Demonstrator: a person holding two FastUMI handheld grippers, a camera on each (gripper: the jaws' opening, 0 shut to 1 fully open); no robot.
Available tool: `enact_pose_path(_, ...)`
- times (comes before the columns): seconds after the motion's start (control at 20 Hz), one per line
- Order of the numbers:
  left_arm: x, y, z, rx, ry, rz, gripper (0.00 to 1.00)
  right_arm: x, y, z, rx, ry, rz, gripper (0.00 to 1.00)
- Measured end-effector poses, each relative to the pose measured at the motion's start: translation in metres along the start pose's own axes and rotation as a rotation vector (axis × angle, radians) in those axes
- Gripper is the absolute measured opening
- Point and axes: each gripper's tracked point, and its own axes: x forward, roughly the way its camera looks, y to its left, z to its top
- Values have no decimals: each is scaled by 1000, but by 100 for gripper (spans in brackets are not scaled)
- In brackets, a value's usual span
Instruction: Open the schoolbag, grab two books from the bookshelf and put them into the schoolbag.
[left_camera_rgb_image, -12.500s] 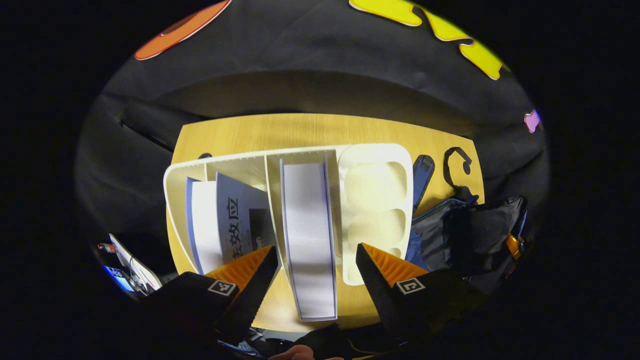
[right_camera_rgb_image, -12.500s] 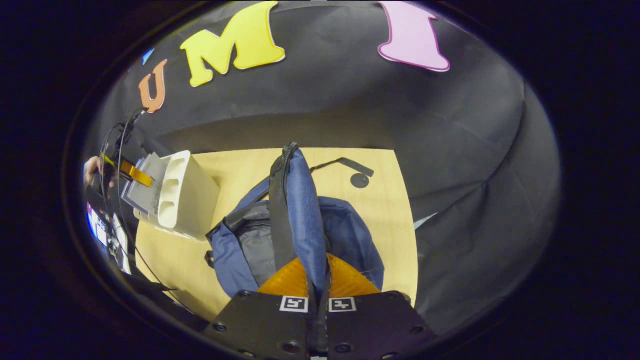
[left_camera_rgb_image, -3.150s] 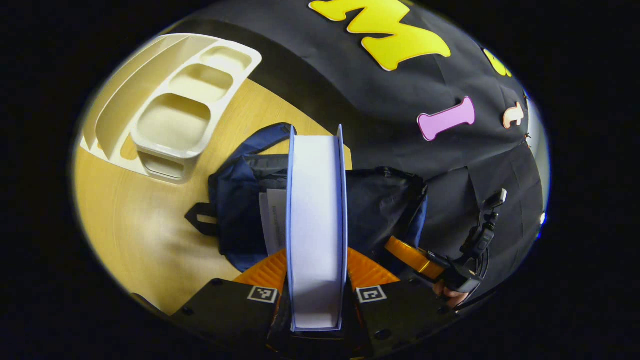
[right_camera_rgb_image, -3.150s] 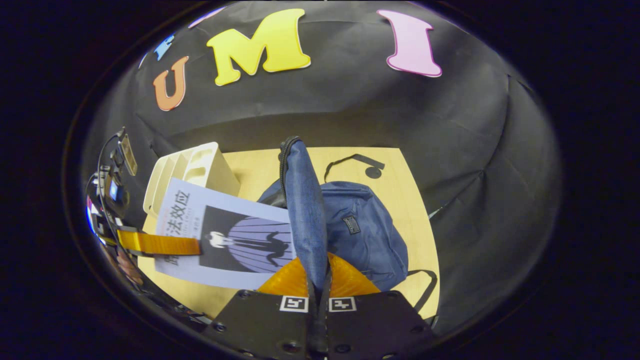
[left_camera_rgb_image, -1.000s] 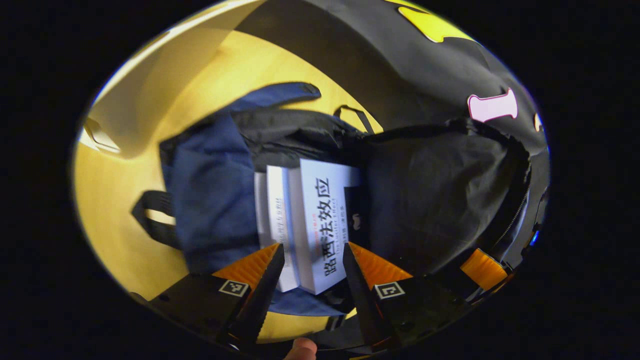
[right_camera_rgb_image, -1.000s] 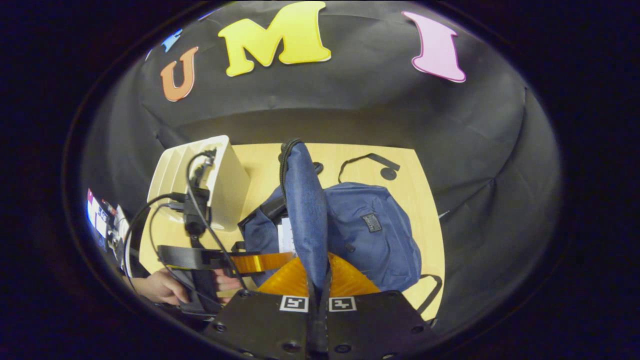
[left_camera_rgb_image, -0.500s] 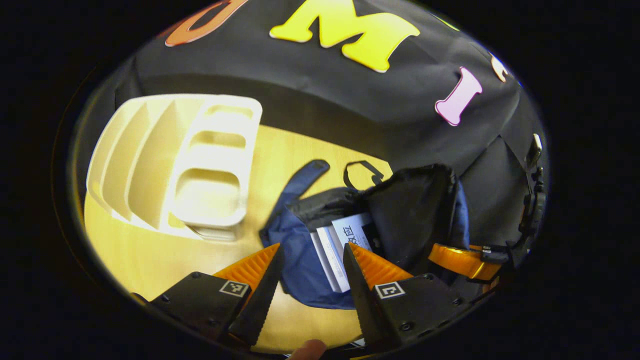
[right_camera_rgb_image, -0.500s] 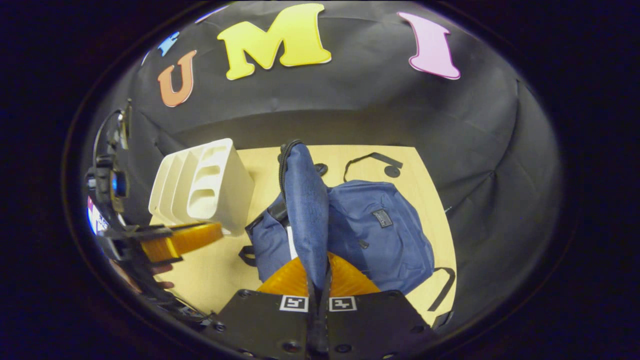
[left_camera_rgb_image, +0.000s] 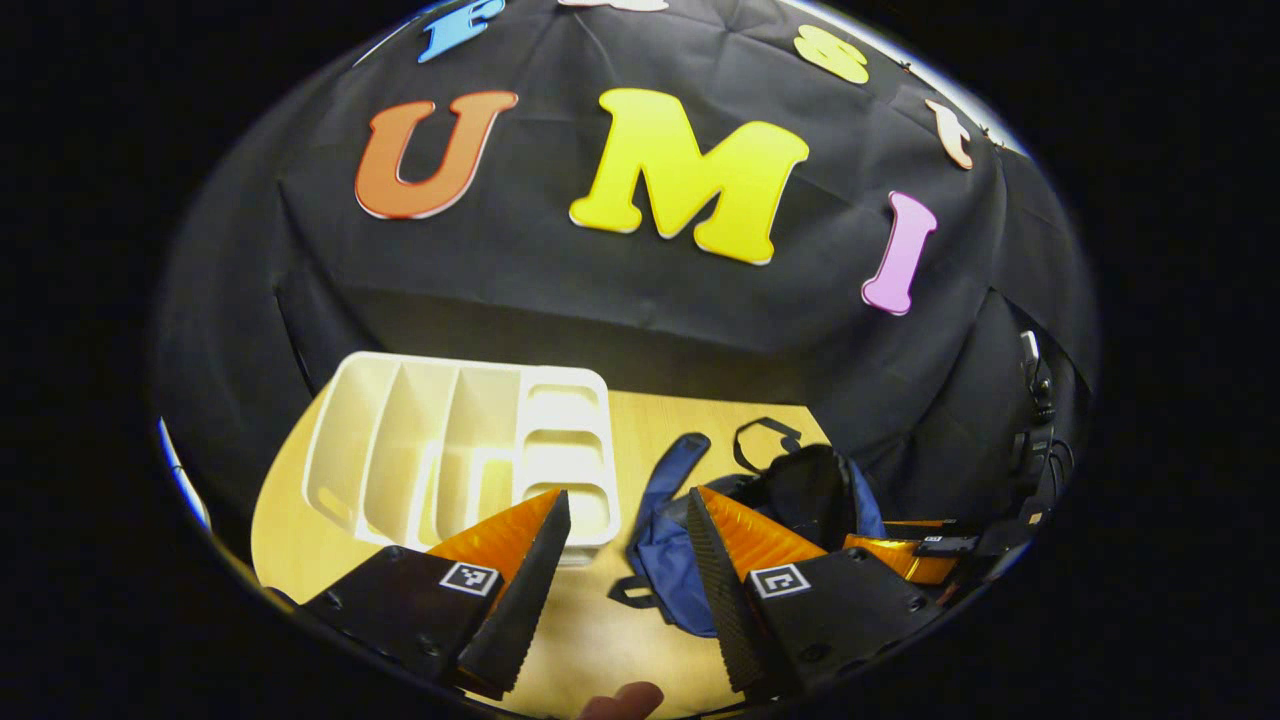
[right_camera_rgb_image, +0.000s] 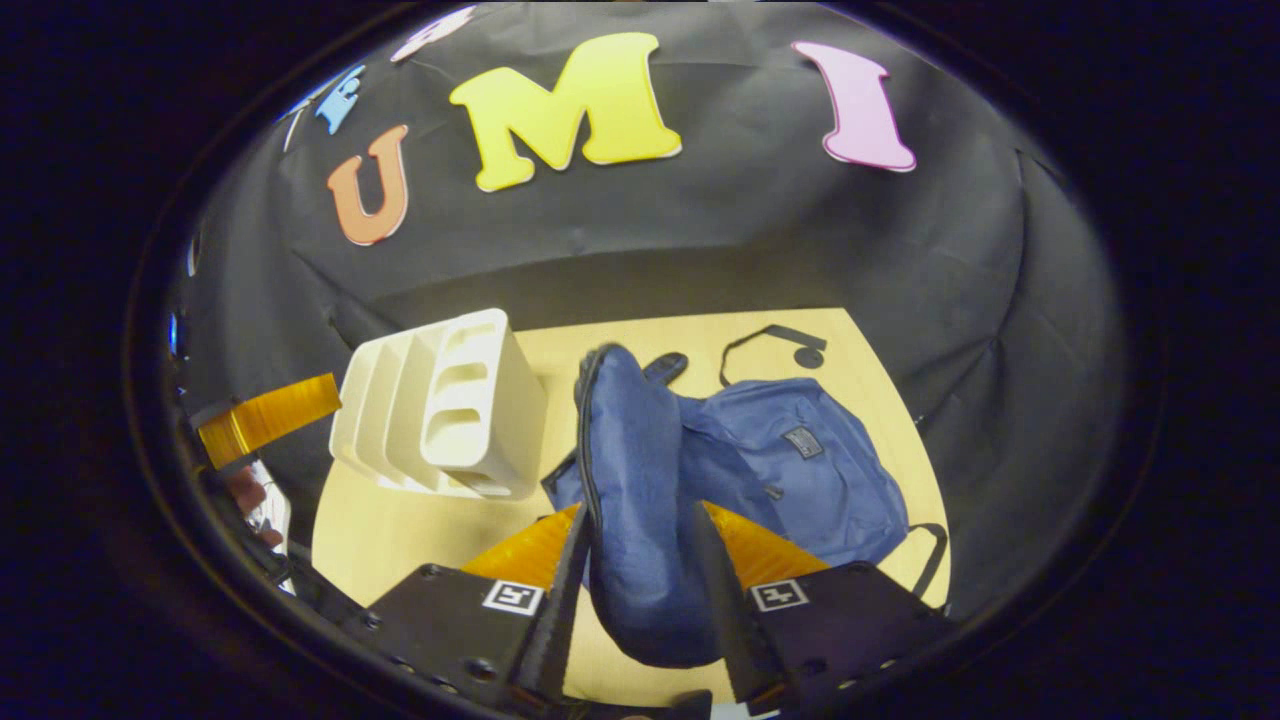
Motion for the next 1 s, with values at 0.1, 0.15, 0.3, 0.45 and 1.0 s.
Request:
enact_pose_path(0.1,-10,5,20,20,-64,16,78,-11,13,12,-7,-54,12,69)
enact_pose_path(0.15,-20,11,31,27,-93,19,80,-18,19,20,-7,-90,14,76)
enact_pose_path(0.3,-53,27,58,58,-184,40,83,-41,33,50,-5,-223,16,99)
enact_pose_path(0.45,-90,32,92,80,-322,66,86,-71,48,82,-10,-381,2,97)
enact_pose_path(1.0,-188,35,151,160,-606,128,90,-167,89,122,-86,-750,-54,94)
